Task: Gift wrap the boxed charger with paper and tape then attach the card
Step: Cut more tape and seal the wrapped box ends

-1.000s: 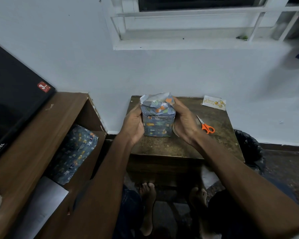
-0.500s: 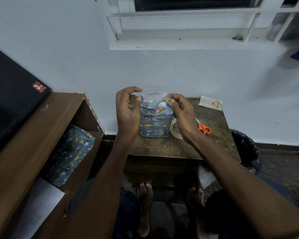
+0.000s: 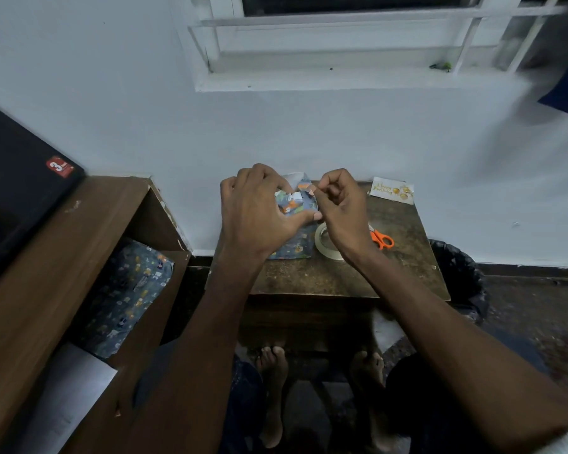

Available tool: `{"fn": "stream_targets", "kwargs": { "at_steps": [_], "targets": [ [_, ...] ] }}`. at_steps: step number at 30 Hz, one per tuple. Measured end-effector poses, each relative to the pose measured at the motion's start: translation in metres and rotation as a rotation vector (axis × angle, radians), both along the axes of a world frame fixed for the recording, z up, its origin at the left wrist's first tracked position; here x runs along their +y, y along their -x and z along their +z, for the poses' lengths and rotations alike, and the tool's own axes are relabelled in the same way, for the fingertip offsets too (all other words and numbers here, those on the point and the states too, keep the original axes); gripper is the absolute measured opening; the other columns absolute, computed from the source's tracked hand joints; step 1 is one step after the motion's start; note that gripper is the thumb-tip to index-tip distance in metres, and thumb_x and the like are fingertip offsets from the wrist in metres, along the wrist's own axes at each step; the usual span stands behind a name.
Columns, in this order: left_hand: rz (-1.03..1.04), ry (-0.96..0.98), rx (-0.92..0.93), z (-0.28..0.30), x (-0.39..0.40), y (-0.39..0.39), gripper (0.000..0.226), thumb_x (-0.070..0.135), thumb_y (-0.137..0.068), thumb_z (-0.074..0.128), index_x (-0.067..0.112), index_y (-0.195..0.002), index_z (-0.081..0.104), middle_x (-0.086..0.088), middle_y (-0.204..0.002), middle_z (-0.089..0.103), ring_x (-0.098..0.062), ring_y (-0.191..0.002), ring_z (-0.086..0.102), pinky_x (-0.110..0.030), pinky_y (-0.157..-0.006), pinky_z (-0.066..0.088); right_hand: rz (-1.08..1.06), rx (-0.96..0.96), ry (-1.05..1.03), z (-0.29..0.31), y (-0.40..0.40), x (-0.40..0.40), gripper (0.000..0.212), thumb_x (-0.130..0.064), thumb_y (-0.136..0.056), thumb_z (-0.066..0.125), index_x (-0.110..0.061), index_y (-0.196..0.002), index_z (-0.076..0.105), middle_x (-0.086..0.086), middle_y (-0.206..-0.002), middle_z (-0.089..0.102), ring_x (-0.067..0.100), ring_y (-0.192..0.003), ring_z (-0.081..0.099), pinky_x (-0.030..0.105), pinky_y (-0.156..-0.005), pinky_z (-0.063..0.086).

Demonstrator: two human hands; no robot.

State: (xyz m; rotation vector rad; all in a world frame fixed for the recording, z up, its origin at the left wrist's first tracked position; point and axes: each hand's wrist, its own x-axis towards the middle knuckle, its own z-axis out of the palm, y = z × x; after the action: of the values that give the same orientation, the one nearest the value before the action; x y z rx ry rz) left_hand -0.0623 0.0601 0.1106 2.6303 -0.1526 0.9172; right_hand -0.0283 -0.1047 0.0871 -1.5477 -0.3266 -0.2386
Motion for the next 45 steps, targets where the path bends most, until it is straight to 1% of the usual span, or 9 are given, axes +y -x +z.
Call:
{"fn": "stream_targets", "kwargs": {
  "at_steps": [7,13,16,21,25,30,36,40,45],
  "targets": [
    [-0.015,0.104,0.131,0.002,-0.004,-0.005,0.055,0.073,-0.065,0.087,0.032,-0.098,0.07,0.01,-0.111,0.06,-0.018,-0.115,0.053,-0.031,-0.089,0.027,-0.038,0.015,0.077,-0.01,-0.002,-0.001,0.017,-0.018,-0.104,0.059,-0.01,-0.092,0.069,0.013,-0.087,0.072,0.04,-0.085,0.069,0.055,-0.069,0.057],
    [-0.211,0.259,0.095,-0.01,-0.006,-0.006,0.031,0.043,-0.066,0.097,0.039,-0.084,0.072,0.019,-0.122,0.064,0.0,-0.12,0.049,-0.037,-0.101,0.027,0.016,0.027,0.046,-0.006,0.002,-0.005,0.013,-0.019,-0.101,0.068,-0.007,-0.095,0.071,0.004,-0.084,0.071,0.019,-0.076,0.066,0.047,-0.067,0.058],
    [-0.242,0.281,0.074,-0.013,0.001,-0.007,0.031,0.042,-0.067,0.097,0.04,-0.085,0.072,0.023,-0.124,0.061,0.014,-0.116,0.045,-0.02,-0.098,0.026,0.059,-0.019,0.038,-0.005,0.006,-0.006,0.013,-0.017,-0.101,0.069,-0.006,-0.096,0.074,-0.003,-0.085,0.072,0.011,-0.076,0.065,0.035,-0.069,0.053],
    [-0.254,0.317,0.027,-0.014,0.007,-0.005,0.029,0.035,-0.074,0.094,0.037,-0.098,0.077,0.015,-0.136,0.059,-0.008,-0.124,0.051,-0.035,-0.099,0.048,-0.033,-0.335,0.302,-0.009,0.004,-0.012,0.016,-0.022,-0.098,0.072,-0.012,-0.106,0.082,0.004,-0.121,0.068,0.017,-0.113,0.065,0.035,-0.081,0.057],
    [-0.319,0.494,0.038,-0.01,0.012,0.001,0.055,0.029,-0.072,0.099,0.029,-0.119,0.071,0.001,-0.149,0.047,-0.005,-0.139,0.047,-0.021,-0.109,0.047,-0.164,-0.574,0.485,-0.015,0.001,-0.014,0.015,-0.016,-0.091,0.08,-0.007,-0.103,0.081,0.009,-0.115,0.062,0.023,-0.109,0.06,0.033,-0.081,0.052],
    [-0.254,0.851,0.181,-0.018,0.028,0.004,0.096,0.044,-0.06,0.098,0.02,-0.138,0.049,-0.003,-0.145,0.052,-0.014,-0.139,0.052,-0.033,-0.111,0.051,-0.196,-0.59,0.536,-0.015,0.0,-0.013,0.01,-0.015,-0.091,0.079,-0.006,-0.096,0.081,0.003,-0.107,0.074,0.018,-0.101,0.067,0.034,-0.085,0.055],
    [-0.234,1.371,0.303,-0.011,0.042,0.004,0.01,0.019,-0.11,0.058,0.014,-0.108,0.067,0.003,-0.109,0.073,-0.008,-0.106,0.07,-0.029,-0.094,0.055,-0.165,-0.565,0.516,-0.012,-0.003,-0.017,0.011,-0.016,-0.09,0.08,-0.005,-0.093,0.083,0.003,-0.102,0.079,0.016,-0.099,0.073,0.036,-0.085,0.059],
    [-0.176,1.357,0.363,-0.016,0.041,0.005,0.024,-0.005,-0.102,0.058,0.014,-0.104,0.073,0.0,-0.1,0.078,-0.014,-0.097,0.071,-0.026,-0.084,0.06,-0.126,-0.589,0.533,-0.01,-0.005,-0.018,0.007,-0.012,-0.09,0.08,-0.005,-0.089,0.082,0.004,-0.104,0.079,0.015,-0.098,0.074,0.037,-0.079,0.062],
    [-0.149,1.418,0.302,-0.017,0.036,0.003,0.017,-0.003,-0.097,0.068,0.011,-0.101,0.077,-0.002,-0.095,0.08,-0.013,-0.088,0.074,-0.026,-0.08,0.062,-0.033,-0.552,0.536,-0.008,-0.006,-0.019,0.013,-0.018,-0.09,0.081,-0.008,-0.089,0.073,0.002,-0.106,0.076,0.013,-0.092,0.07,0.039,-0.069,0.059]
  ]
}}
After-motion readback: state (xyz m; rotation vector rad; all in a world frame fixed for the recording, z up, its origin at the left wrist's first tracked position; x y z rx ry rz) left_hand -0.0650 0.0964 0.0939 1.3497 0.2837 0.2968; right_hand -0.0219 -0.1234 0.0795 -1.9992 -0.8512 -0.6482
